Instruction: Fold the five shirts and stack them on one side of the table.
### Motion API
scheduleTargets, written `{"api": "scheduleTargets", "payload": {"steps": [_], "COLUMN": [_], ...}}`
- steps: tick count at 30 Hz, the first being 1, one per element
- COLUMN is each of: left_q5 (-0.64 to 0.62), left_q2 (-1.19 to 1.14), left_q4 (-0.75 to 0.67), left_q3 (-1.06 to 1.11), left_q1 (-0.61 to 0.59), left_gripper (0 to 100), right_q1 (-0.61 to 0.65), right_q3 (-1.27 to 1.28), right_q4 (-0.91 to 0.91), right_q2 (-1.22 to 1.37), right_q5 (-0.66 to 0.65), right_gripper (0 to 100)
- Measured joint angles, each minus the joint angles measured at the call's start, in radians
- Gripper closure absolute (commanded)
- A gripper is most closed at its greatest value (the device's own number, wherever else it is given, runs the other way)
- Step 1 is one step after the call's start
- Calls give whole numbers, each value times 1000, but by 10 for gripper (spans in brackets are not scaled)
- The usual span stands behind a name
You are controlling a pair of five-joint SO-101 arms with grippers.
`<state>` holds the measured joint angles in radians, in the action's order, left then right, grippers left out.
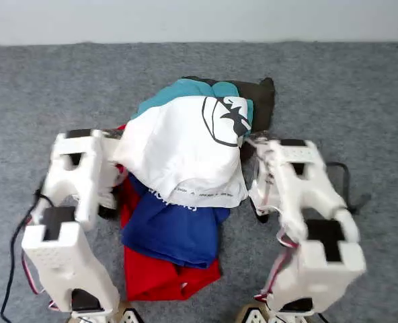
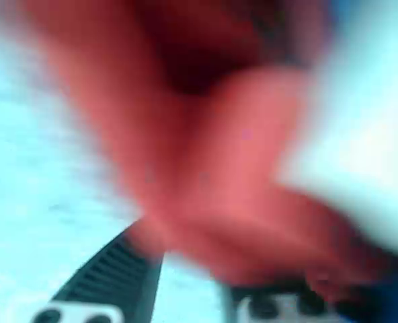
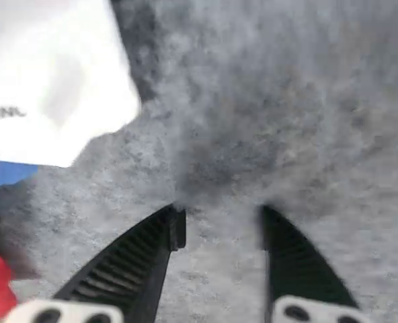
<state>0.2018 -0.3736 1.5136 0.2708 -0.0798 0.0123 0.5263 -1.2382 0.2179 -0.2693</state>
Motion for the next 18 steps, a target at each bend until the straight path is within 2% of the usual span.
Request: {"api": "scheduleTargets", "payload": {"steps": [4, 14, 18], "left_q5": [-80, -97, -115], "left_q2": [-75, -80, -49], "left_q4": [-12, -6, 126], "left_q3": [-20, -37, -153], "left_q1": [3, 6, 8], "left_gripper": [680, 681, 678], "right_q1": [0, 0, 0], "right_q3": [5, 5, 5], "right_q4": [0, 0, 0], "right_q2": [0, 0, 0], "right_q5": [0, 2, 2], "right_gripper": [696, 696, 696]}}
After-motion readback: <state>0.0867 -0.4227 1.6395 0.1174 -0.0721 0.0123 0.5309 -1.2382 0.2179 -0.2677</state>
